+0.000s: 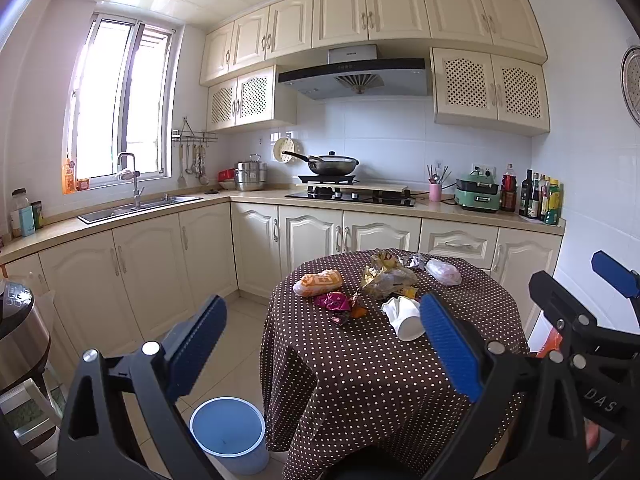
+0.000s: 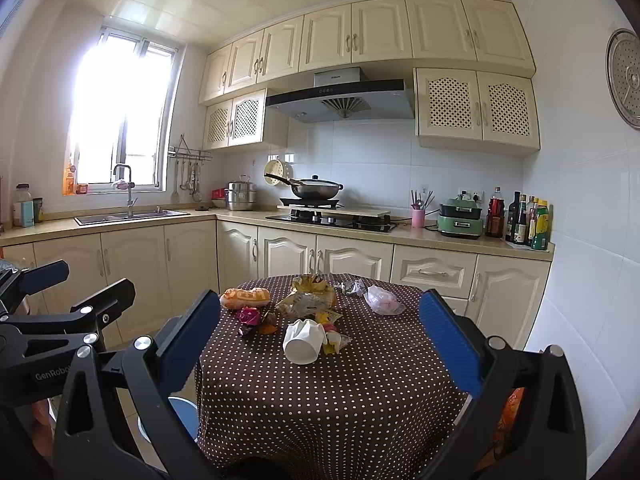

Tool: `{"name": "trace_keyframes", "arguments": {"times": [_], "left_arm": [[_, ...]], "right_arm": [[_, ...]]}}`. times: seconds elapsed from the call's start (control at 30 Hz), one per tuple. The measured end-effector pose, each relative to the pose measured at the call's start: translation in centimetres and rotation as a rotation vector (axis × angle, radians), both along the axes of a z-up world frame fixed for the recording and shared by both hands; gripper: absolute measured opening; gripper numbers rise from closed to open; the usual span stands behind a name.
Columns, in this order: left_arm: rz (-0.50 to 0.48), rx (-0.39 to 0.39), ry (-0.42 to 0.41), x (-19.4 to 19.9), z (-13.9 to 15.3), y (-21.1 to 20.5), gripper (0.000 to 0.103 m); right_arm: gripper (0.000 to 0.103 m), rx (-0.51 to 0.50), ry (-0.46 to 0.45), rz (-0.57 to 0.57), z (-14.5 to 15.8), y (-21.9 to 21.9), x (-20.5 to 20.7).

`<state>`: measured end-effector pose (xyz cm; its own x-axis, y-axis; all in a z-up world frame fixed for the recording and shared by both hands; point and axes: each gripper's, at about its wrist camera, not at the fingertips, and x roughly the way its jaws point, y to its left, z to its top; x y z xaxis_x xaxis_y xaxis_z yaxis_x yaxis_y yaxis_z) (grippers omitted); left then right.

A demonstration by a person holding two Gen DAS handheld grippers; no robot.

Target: Collect trash

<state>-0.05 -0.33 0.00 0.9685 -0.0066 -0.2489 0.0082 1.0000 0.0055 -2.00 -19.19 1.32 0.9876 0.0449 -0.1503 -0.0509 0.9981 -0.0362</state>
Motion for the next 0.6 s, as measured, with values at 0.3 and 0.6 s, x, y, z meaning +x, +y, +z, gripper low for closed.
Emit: {"name": "trace_keyframes", "arguments": {"times": [0.3, 0.6], "left_arm": [[0.0, -0.002, -0.003, -0.14, 0.19, -0.16, 0.095], [0.0, -0.007, -0.004, -0.25, 0.4, 0.07, 0.095]], "right_arm": [[0.096, 0.003, -0.003, 0.003, -0.04, -0.02, 0.01], [0.096, 0.001, -0.006, 0.008, -0.05, -0.04, 0.06]]}}
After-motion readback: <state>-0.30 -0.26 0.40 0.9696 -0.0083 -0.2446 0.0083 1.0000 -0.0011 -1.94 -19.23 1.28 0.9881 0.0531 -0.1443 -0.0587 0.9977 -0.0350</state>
